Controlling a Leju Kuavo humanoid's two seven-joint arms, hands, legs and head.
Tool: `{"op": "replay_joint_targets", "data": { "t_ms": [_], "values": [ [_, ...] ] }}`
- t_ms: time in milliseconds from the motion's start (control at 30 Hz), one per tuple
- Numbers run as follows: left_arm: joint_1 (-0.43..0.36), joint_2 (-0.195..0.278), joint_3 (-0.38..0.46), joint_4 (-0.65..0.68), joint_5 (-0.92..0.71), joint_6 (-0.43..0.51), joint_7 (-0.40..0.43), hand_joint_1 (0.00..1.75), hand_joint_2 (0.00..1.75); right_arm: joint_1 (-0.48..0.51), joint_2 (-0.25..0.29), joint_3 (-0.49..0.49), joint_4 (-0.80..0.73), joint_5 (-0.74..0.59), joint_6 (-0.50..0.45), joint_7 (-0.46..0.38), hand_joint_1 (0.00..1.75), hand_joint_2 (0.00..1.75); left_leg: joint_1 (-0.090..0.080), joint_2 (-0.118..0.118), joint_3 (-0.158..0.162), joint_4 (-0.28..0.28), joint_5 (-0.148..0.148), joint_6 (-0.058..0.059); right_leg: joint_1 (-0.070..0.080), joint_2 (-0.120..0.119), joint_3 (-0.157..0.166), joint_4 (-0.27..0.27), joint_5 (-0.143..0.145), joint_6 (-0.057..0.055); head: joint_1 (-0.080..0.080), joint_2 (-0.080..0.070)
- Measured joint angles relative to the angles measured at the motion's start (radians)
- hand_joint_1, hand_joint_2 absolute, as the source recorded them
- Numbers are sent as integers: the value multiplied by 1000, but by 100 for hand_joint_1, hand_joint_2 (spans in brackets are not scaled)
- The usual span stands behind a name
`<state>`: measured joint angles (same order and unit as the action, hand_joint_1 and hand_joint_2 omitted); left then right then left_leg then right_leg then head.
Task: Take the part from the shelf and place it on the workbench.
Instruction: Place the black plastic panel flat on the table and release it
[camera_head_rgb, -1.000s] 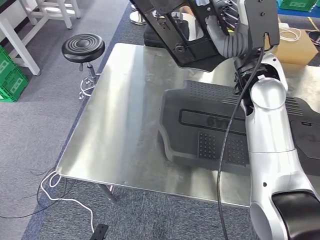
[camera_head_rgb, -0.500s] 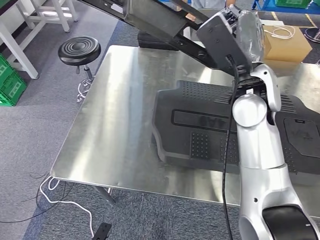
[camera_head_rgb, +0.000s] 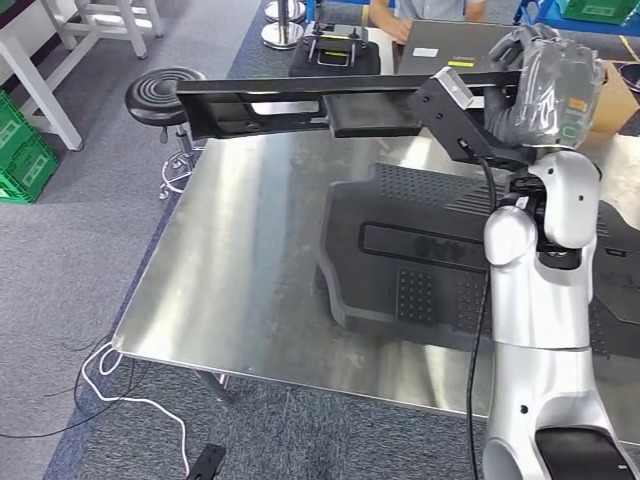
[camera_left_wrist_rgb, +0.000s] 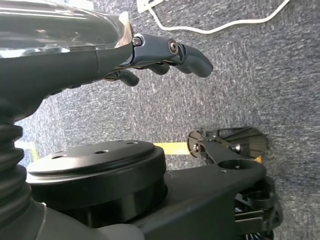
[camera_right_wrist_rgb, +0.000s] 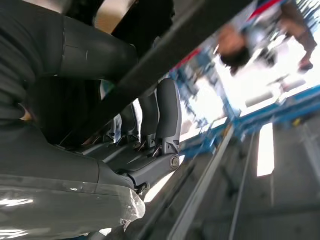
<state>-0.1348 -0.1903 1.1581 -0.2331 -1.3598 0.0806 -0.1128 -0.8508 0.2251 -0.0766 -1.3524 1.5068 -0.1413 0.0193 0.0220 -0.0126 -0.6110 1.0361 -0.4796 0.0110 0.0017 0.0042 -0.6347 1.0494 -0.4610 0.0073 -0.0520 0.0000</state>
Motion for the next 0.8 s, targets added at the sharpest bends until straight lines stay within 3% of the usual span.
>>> {"op": "replay_joint_targets", "data": {
  "t_ms": [67, 167, 200, 267, 333, 367, 400, 467, 500, 600, 667, 733, 800],
  "values": [
    [-1, -1, 0, 0, -1, -2, 0, 0, 175, -4, -21, -17, 27, 42, -35, 13, 175, 175, -2, 0, -1, -3, 1, -8, 5, 0, 11, -24, -1, -8, -1, 0],
    [-2, -2, -2, 0, -2, -4, 0, 0, 175, -8, -63, -26, 71, 63, -73, 55, 175, 175, -2, 2, -8, 13, -19, -20, -2, -3, 19, -41, 5, -21, -2, 0],
    [-2, -2, -2, 0, -2, -4, 0, 0, 175, -11, -76, -27, 86, 64, -81, 70, 175, 175, -3, 3, -24, 51, -42, -23, -5, -5, 21, -46, 7, -25, -2, 0],
    [-1, -2, -2, 0, -2, -4, 1, 0, 175, -18, -104, -28, 117, 66, -90, 98, 175, 175, -3, 4, -82, 177, -101, -25, -4, -5, 22, -46, 7, -28, -3, 0],
    [-2, -2, -3, 0, -2, -5, 1, 0, 175, -21, -136, -27, 151, 67, -94, 122, 175, 175, -3, 4, -126, 266, -121, -27, -2, -5, 22, -44, 5, -29, -2, 0],
    [-3, -2, -3, 0, -2, -5, 1, 0, 175, -22, -151, -27, 167, 67, -97, 133, 175, 175, -3, 4, -124, 258, -104, -26, -2, -5, 23, -43, 4, -29, -2, 0],
    [-4, -2, -4, 0, -2, -6, 1, 0, 175, -25, -166, -27, 182, 67, -101, 141, 175, 175, -3, 4, -104, 212, -72, -25, -2, -4, 24, -41, 3, -28, -2, 0],
    [-2, -1, -7, 0, -2, -6, 3, 0, 175, -36, -194, -27, 212, 68, -112, 152, 175, 175, -4, 5, -46, 81, -8, -19, -1, -2, 23, -34, -3, -22, -2, 0],
    [-2, 0, -8, 0, -2, -6, 3, 0, 175, -42, -206, -27, 226, 68, -117, 154, 175, 175, -5, 5, -26, 35, 7, -15, 1, -1, 20, -30, -4, -18, -2, 0],
    [0, 0, -12, 0, -2, -7, 2, 0, 175, -53, -233, -28, 255, 67, -124, 157, 175, 175, -9, 4, -15, 4, 7, -6, 0, 0, 12, -26, -4, -5, -1, 0],
    [0, -1, -15, 0, -2, -7, 2, 0, 175, -57, -247, -27, 267, 67, -125, 169, 175, 175, -6, 3, -13, -2, 12, 4, -2, 0, 7, -11, -19, 6, 0, 0],
    [-2, -1, -17, 0, -3, -7, 2, 0, 175, -65, -264, -26, 282, 67, -125, 183, 175, 175, -1, 3, -10, -6, 15, 11, -6, -1, -29, 74, -70, 17, 2, 0],
    [-1, -1, -17, 0, -3, -8, 2, 0, 175, -70, -280, -29, 302, 67, -125, 188, 175, 175, 0, 2, -10, -6, 15, 14, -11, -1, -92, 208, -124, 25, 3, 0]
  ]
}}
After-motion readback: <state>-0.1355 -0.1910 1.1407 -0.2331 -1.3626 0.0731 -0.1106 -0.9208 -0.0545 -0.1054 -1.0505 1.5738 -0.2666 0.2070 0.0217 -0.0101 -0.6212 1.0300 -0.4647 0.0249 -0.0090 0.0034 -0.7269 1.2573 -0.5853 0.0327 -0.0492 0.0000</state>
